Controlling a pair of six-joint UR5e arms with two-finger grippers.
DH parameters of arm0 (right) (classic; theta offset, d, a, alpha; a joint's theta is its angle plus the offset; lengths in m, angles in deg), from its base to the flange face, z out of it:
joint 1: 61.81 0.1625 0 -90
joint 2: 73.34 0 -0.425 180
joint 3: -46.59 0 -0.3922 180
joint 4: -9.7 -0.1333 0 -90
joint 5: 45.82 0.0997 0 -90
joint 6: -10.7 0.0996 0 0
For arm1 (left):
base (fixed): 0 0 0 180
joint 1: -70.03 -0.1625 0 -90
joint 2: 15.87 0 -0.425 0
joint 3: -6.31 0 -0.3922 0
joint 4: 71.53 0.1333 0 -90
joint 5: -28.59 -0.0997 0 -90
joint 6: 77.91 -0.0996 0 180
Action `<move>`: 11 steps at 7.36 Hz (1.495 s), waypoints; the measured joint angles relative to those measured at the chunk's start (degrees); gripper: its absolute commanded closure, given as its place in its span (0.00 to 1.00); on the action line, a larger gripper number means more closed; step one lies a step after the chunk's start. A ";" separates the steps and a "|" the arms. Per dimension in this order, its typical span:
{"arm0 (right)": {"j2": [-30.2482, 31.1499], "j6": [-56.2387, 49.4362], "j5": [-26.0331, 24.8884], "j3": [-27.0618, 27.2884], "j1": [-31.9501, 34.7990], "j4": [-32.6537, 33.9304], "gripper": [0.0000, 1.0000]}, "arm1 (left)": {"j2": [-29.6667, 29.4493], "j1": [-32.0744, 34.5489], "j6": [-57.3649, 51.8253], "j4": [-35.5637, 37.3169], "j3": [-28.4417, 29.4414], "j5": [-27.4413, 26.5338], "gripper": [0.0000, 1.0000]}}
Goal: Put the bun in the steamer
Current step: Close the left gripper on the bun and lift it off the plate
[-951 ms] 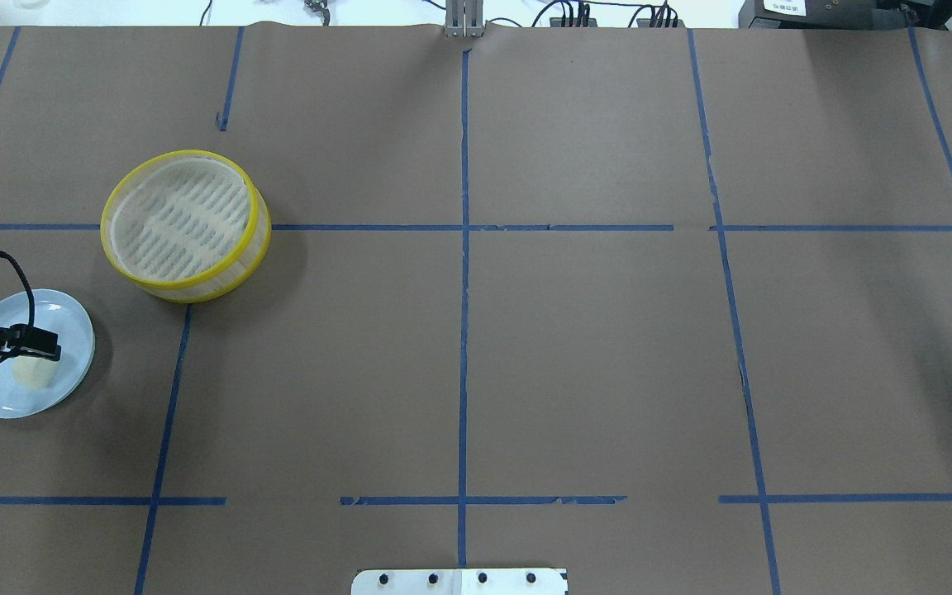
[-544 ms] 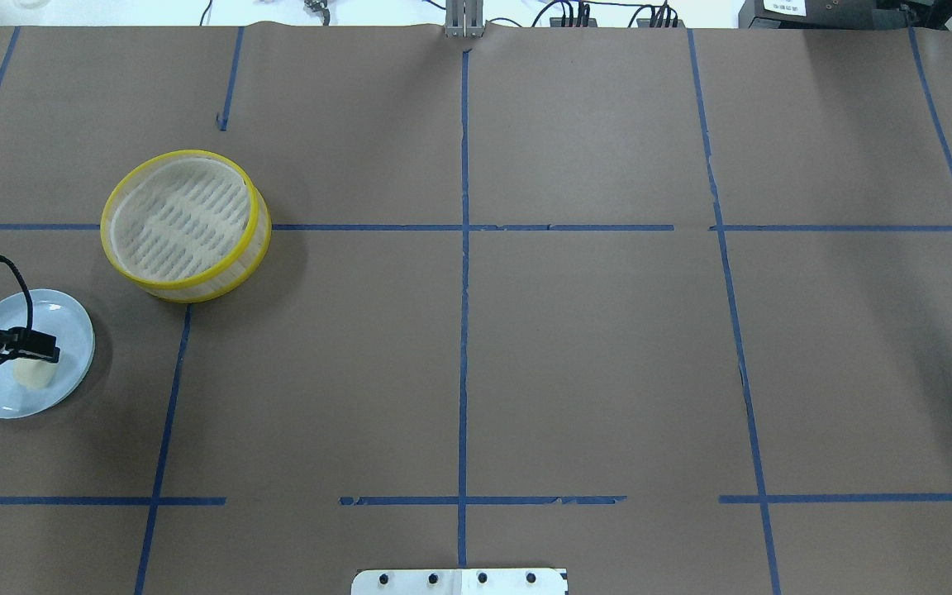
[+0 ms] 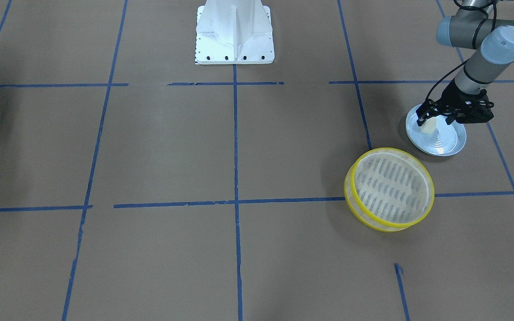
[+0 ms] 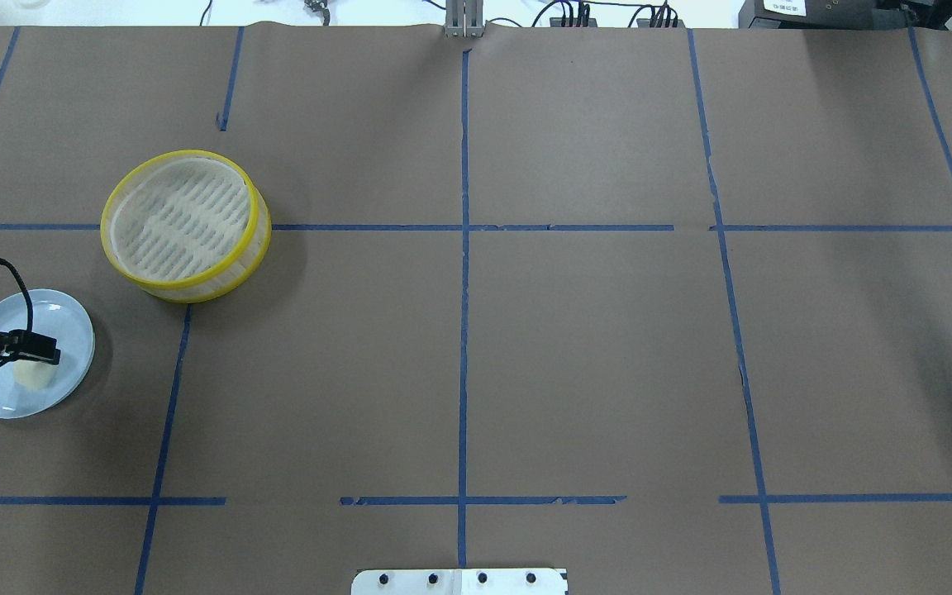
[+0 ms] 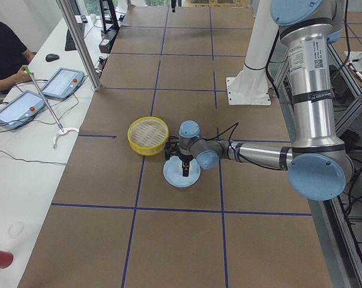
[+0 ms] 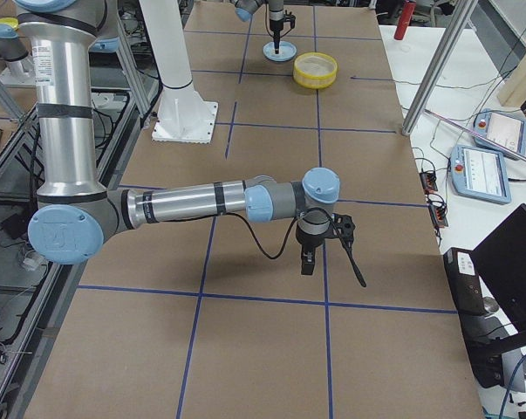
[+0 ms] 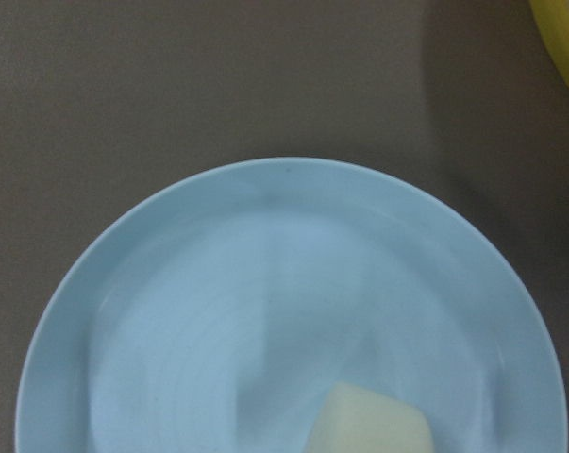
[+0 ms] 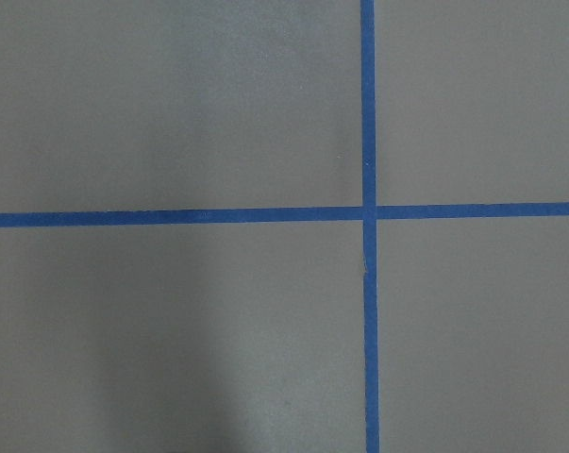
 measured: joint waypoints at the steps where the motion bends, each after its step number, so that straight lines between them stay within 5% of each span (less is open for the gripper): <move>1: 0.00 0.00 0.00 0.00 0.00 0.00 0.00 | -0.03 -0.44 0.06 -0.01 -0.05 0.00 0.25; 3: 0.00 0.00 0.00 0.00 0.00 0.00 0.00 | -0.04 -0.80 0.14 -0.02 -0.10 0.00 0.53; 6: 0.00 0.00 0.00 0.00 0.00 0.00 0.00 | -0.04 -0.85 0.06 0.03 -0.39 0.00 0.80; 11: 0.00 0.00 0.00 0.00 0.00 0.00 0.00 | 0.22 -0.25 -0.44 0.25 -1.93 0.11 0.80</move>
